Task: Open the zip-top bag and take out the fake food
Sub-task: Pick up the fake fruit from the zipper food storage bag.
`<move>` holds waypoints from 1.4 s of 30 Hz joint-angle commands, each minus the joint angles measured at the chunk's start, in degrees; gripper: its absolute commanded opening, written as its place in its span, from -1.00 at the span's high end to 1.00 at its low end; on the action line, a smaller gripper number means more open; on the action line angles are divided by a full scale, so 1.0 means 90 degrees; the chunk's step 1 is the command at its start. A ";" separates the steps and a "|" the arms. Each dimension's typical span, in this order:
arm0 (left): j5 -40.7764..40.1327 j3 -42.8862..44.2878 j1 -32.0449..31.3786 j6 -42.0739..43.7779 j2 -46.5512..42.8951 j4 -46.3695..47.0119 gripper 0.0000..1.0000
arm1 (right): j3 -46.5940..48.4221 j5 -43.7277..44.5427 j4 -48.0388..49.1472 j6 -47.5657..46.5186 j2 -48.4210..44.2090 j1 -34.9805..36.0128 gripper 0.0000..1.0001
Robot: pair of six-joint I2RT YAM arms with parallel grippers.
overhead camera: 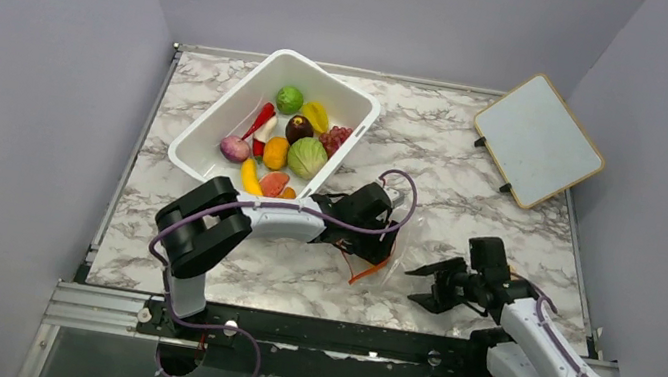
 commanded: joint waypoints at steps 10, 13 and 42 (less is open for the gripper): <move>-0.0752 -0.0390 0.0017 0.0094 -0.1040 -0.0045 0.59 | -0.0230 0.1266 -0.0352 0.0864 -0.0957 0.0017 0.84; -0.0780 -0.0510 0.0017 0.0051 -0.1061 -0.0078 0.61 | -0.0063 0.1739 -0.0968 0.0979 -0.1241 0.0017 0.85; -0.0799 -0.0633 0.0012 -0.0017 -0.0957 -0.0084 0.65 | 0.2808 0.1445 -0.0451 -0.4174 -0.0393 0.0017 0.36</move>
